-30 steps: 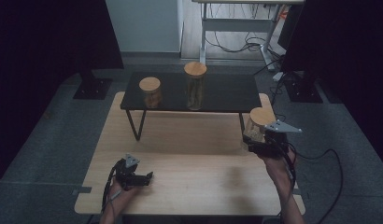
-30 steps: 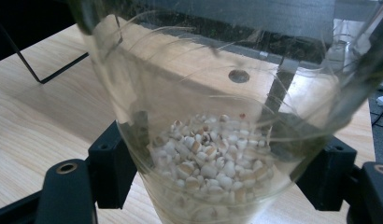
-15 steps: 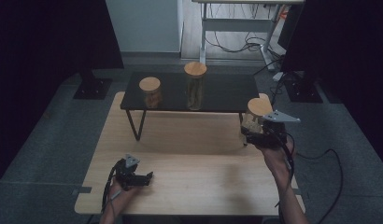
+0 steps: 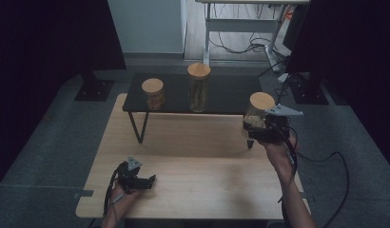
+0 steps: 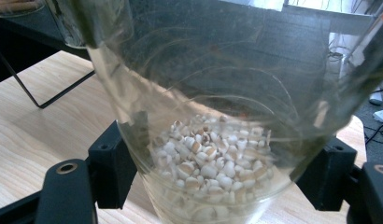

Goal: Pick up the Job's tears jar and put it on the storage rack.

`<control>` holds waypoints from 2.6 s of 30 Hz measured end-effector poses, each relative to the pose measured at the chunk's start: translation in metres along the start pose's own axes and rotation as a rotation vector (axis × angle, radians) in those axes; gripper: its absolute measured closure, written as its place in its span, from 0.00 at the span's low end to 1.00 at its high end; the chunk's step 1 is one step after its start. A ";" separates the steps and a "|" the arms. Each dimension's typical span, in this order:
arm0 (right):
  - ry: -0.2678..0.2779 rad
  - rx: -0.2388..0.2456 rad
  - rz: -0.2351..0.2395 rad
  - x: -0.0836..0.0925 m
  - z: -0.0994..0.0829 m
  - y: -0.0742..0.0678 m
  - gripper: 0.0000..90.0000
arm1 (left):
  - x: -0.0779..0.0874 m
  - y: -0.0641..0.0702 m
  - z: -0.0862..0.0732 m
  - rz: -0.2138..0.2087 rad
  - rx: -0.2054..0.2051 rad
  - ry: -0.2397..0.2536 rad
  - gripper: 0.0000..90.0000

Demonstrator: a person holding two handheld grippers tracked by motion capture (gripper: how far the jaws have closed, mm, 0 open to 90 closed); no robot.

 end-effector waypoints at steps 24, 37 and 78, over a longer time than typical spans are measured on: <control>0.014 0.006 -0.008 -0.005 0.025 0.000 0.28 | 0.000 0.000 0.000 -0.002 -0.001 0.001 0.02; 0.014 0.008 -0.017 -0.008 0.034 0.002 0.28 | 0.000 0.000 0.000 -0.002 -0.001 0.001 0.02; 0.014 -0.008 -0.025 -0.022 0.049 0.011 0.28 | 0.000 0.000 0.000 -0.002 -0.002 0.001 0.02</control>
Point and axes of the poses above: each handheld gripper's, and its own axes: x roughly backward along the jaws, z roughly out of its top, y roughly to its right, the point moved 7 cm from there along -x, roughly forward along the jaws, and after that the axes turned 1 degree about x, right-handed, at the moved point
